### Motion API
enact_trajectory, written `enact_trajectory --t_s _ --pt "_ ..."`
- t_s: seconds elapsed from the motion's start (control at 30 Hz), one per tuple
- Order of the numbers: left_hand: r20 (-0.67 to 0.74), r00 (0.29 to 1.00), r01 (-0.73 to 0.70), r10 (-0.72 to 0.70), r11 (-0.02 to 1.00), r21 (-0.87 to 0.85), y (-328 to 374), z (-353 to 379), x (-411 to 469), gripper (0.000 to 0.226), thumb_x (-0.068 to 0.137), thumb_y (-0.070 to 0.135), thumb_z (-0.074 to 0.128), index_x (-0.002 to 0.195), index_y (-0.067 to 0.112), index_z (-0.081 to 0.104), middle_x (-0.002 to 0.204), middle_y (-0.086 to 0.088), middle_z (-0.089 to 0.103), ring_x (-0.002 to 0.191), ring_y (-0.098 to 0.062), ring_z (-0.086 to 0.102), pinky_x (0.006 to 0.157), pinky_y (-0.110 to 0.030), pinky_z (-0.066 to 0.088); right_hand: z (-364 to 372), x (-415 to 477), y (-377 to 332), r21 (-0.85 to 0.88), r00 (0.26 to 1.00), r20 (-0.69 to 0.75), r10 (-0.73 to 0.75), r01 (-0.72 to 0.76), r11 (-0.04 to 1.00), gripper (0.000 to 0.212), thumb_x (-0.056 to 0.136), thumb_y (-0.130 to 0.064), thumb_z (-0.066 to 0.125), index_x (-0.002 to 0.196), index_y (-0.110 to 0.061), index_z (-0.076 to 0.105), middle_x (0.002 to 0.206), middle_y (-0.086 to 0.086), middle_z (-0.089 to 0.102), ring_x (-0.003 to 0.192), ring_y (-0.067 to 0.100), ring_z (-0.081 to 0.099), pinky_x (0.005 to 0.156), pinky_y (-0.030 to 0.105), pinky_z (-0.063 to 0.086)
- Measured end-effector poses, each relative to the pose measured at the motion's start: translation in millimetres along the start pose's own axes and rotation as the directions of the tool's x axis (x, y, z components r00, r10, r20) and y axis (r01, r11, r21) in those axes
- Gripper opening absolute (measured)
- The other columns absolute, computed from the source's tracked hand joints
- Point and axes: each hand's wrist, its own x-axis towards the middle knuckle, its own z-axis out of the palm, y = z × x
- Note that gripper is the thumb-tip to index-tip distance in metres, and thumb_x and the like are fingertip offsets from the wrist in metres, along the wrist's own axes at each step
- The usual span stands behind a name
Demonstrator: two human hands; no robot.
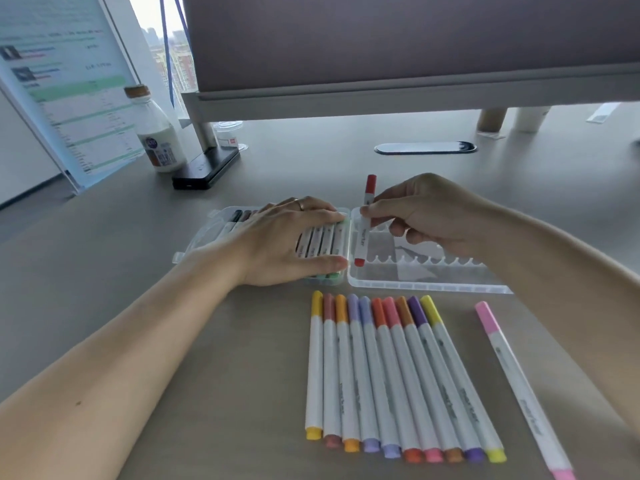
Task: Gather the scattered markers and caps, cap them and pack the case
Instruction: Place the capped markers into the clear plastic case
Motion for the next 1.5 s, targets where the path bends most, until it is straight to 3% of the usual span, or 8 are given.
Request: enact_trajectory --t_s 0.1,0.2,0.3,0.53,0.8,0.93,1.1,1.5 --pt "-0.038 0.999 0.004 -0.003 1.0 0.005 1 -5 5 0.068 0.085 0.07 0.046 0.139 0.031 0.059 0.137 0.011 0.059 0.124 -0.012 0.054 0.107 -0.039 0.042 1 1 3 -0.046 1.0 0.002 0.007 -0.007 0.999 0.012 0.087 -0.027 0.079 0.086 -0.015 0.082 0.078 -0.002 0.079 0.054 0.005 0.052 0.047 0.017 0.043" --pt "-0.194 0.981 0.032 -0.021 0.998 0.058 7 1 12 0.045 0.097 0.049 0.042 0.129 0.027 0.064 0.127 0.006 0.066 0.116 -0.016 0.06 0.099 -0.037 0.039 5 0 5 -0.076 1.0 0.015 0.011 -0.01 0.997 0.014 0.087 -0.028 0.079 0.086 -0.015 0.083 0.07 -0.002 0.077 0.052 0.008 0.049 0.048 0.021 0.042" --pt "-0.245 0.97 -0.005 -0.004 0.999 -0.039 11 10 13 0.056 0.1 0.057 0.038 0.146 0.028 0.052 0.145 0.008 0.055 0.132 -0.011 0.05 0.105 -0.036 0.035 8 0 5 -0.107 1.0 0.01 -0.002 0.003 0.994 0.016 0.085 -0.033 0.08 0.085 -0.017 0.083 0.052 -0.005 0.065 0.047 0.009 0.046 0.048 0.023 0.04" --pt "-0.075 0.996 -0.053 0.043 0.99 -0.134 16 11 11 0.101 0.076 0.087 0.052 0.16 0.034 0.033 0.157 0.011 0.044 0.142 -0.009 0.042 0.118 -0.044 0.036 15 -4 2 -0.217 0.999 0.026 -0.033 0.038 0.975 0.012 0.088 -0.036 0.077 0.083 -0.026 0.082 0.043 -0.008 0.055 0.033 0.002 0.039 0.038 0.02 0.033" --pt "-0.063 0.998 -0.005 -0.004 0.99 -0.141 14 12 10 0.101 0.073 0.09 0.051 0.155 0.033 0.042 0.153 0.013 0.044 0.139 -0.007 0.04 0.116 -0.043 0.037 15 -4 8 -0.22 0.996 0.053 -0.076 0.085 0.972 0.016 0.082 -0.041 0.082 0.085 -0.025 0.083 0.052 -0.003 0.064 0.041 0.002 0.046 0.045 0.023 0.039" --pt "-0.052 0.998 0.025 -0.035 0.986 -0.168 15 10 11 0.101 0.069 0.092 0.05 0.151 0.032 0.05 0.151 0.015 0.045 0.138 -0.006 0.04 0.116 -0.043 0.036 16 -4 10 -0.208 0.995 0.049 -0.09 0.098 0.973 0.019 0.078 -0.042 0.084 0.083 -0.023 0.083 0.071 0.006 0.076 0.056 0.009 0.054 0.052 0.026 0.045" --pt "-0.044 0.998 0.038 -0.046 0.983 -0.178 15 9 11 0.102 0.068 0.092 0.051 0.149 0.03 0.053 0.152 0.016 0.046 0.139 -0.005 0.04 0.117 -0.043 0.036 17 -3 10 -0.22 0.996 0.042 -0.084 0.091 0.971 0.018 0.079 -0.039 0.084 0.081 -0.021 0.081 0.062 -0.006 0.073 0.048 0.0 0.054 0.049 0.019 0.044" --pt "-0.032 0.999 0.035 -0.041 0.987 -0.157 13 9 12 0.104 0.065 0.093 0.053 0.148 0.031 0.053 0.151 0.016 0.045 0.138 -0.005 0.04 0.116 -0.042 0.035 18 -1 11 -0.257 0.994 0.046 -0.101 0.11 0.96 0.017 0.081 -0.034 0.083 0.08 -0.018 0.079 0.062 -0.008 0.073 0.047 -0.004 0.057 0.045 0.013 0.043"
